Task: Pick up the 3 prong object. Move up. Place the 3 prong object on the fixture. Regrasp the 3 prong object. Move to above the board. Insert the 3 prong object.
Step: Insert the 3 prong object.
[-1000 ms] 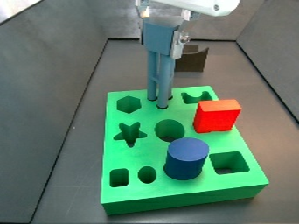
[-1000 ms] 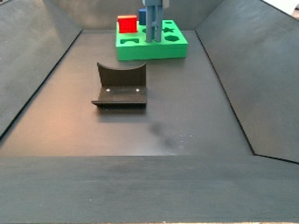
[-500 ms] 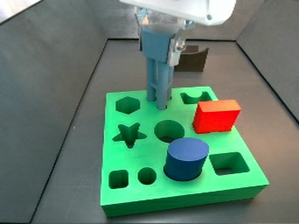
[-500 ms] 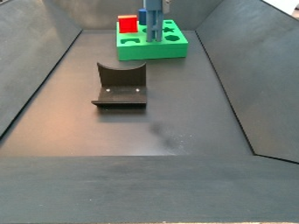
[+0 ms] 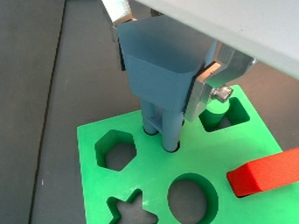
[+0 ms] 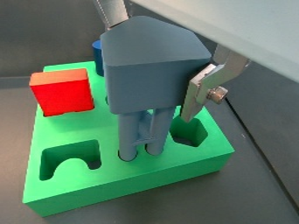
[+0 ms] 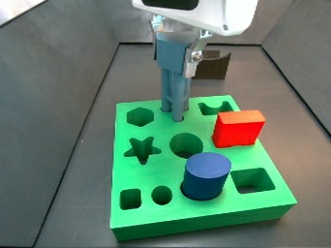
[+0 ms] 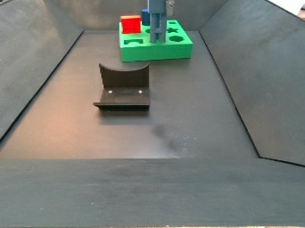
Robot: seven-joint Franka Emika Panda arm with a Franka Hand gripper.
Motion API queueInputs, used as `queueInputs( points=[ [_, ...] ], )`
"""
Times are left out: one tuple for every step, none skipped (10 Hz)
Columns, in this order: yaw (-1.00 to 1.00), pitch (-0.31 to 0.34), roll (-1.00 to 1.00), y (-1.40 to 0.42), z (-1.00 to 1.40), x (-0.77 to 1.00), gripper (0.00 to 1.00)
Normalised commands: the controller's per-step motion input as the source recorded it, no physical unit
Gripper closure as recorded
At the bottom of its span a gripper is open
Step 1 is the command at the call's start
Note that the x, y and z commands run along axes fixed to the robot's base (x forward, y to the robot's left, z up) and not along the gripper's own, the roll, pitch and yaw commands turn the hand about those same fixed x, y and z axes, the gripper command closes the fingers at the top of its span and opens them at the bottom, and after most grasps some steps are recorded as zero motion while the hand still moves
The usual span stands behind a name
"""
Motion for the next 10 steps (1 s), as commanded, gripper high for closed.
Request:
queueInputs(
  points=[
    [-0.03, 0.129, 0.23, -0.05, -0.13, 0.21, 1.0],
    [-0.01, 0.096, 0.14, -0.04, -0.29, 0.23, 1.0],
    [-0.01, 0.153, 0.16, -0.05, -0.42, 0.37, 1.0],
    [-0.01, 0.21, 0.2, -0.05, -0.43, 0.48, 1.0],
    [-0.02, 0.196, 0.18, -0.02, -0.39, 0.44, 1.0],
    [-0.03, 0.164, 0.15, 0.0, -0.43, 0.38, 1.0],
    [-0.03, 0.16, 0.16, -0.02, -0.55, 0.41, 1.0],
    [0.0, 0.069, 0.17, -0.05, -0.83, 0.29, 1.0],
    [0.0, 0.0, 0.08, -0.06, -0.67, 0.15, 1.0],
    [0.0, 0.0, 0.0, 0.0, 0.0, 0.0, 1.0]
  ],
)
